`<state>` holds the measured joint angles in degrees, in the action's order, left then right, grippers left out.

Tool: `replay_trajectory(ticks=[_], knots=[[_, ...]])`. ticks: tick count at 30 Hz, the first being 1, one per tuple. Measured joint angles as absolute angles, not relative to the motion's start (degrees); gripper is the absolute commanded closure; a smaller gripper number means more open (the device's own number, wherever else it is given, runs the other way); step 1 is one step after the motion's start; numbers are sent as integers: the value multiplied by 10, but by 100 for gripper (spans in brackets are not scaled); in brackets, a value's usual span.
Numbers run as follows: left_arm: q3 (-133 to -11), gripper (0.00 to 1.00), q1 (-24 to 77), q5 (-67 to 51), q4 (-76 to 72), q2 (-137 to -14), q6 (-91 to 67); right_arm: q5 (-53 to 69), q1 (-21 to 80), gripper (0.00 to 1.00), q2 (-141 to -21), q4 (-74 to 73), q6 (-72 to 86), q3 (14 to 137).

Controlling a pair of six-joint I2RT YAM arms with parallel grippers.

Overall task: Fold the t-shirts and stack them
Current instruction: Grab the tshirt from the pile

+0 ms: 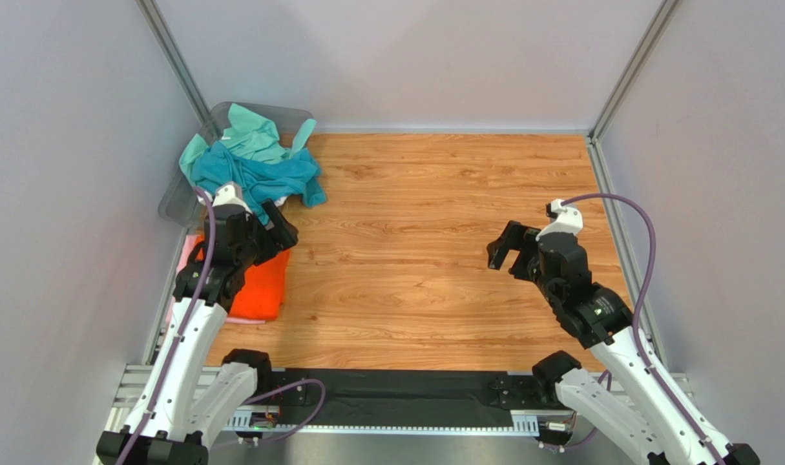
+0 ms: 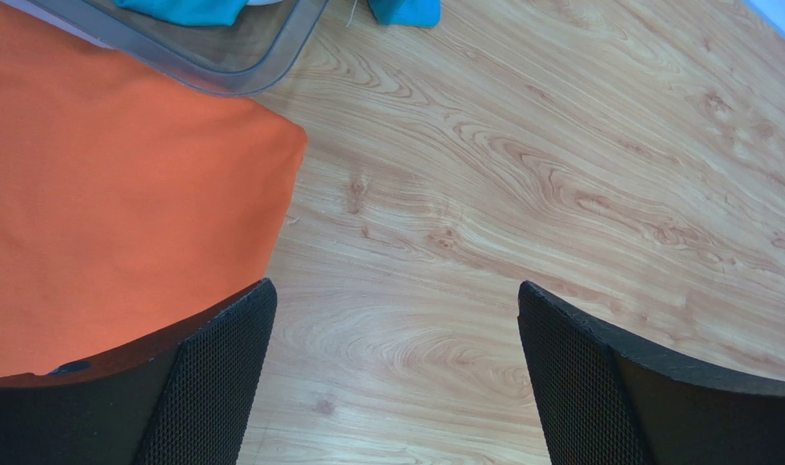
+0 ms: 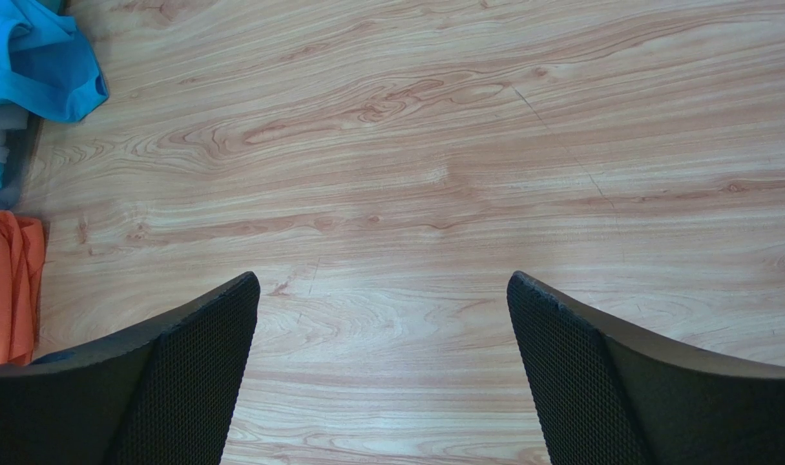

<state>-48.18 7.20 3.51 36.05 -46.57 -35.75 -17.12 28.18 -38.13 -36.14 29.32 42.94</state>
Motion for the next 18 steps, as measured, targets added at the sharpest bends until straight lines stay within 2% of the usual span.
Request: replay_trajectory(ticks=[11, 18], knots=[[-491, 0, 72, 60, 362, -478, -363, -176, 282, 0, -376, -359, 284, 421], [-529, 0, 48, 120, 340, -573, -394, -179, 282, 0, -390, -359, 269, 420]])
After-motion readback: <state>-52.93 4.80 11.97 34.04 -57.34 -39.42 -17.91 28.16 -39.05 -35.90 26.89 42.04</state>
